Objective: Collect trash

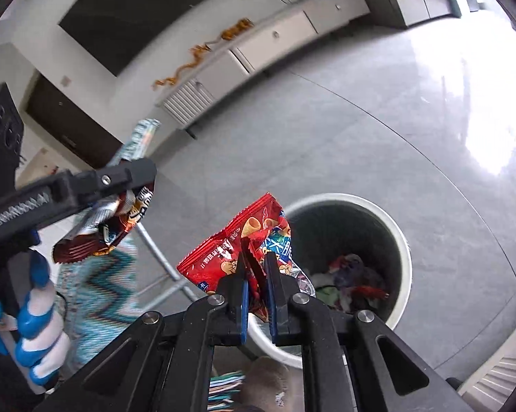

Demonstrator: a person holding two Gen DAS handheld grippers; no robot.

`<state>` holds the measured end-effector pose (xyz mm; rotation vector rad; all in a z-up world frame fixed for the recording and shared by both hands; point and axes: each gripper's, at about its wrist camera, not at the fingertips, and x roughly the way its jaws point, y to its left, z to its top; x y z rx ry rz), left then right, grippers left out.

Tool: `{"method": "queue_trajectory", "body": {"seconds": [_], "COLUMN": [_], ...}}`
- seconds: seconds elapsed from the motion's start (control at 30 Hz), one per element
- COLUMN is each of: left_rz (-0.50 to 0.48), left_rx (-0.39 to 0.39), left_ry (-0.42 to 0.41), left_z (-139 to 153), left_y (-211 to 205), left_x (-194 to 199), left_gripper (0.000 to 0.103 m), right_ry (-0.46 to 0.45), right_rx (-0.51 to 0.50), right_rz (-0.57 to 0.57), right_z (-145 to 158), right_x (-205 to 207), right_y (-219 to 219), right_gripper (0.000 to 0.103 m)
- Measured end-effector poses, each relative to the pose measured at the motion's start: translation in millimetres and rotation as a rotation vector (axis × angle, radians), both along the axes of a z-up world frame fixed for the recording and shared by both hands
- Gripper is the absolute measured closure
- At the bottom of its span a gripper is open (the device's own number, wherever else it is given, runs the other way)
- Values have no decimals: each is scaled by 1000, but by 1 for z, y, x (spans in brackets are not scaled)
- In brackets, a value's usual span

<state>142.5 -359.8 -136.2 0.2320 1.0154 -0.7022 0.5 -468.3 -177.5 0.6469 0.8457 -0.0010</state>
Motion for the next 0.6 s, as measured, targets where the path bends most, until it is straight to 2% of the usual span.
{"method": "queue_trajectory", "body": {"seconds": [0.1, 0.17, 0.23, 0.27, 0.37, 0.57, 0.6], "left_rz": [-3, -2, 1, 0, -6, -3, -2], "left_rx": [0, 0, -2, -6, -18, -37, -40], "left_ry": [22, 37, 47, 53, 55, 18, 10], "left_z": [-10, -15, -18, -18, -15, 7, 11], "left_y": [-8, -12, -13, -13, -10, 5, 8], "left_x": [8, 12, 16, 17, 15, 3, 0], "left_gripper": [58, 53, 50, 49, 46, 39, 35], "right_ry": [39, 61, 79, 92, 106, 83, 70], "right_rx": [-12, -17, -24, -32, -41, -34, -32], "right_rz": [-15, -24, -34, -41, -55, -71, -72], "right_z": [-12, -20, -24, -27, -29, -18, -13], "right_x": [7, 10, 12, 13, 13, 3, 0], "right_y": [-6, -9, -10, -12, -14, -12, -11], "right_gripper": [93, 89, 78, 77, 65, 64, 64]}}
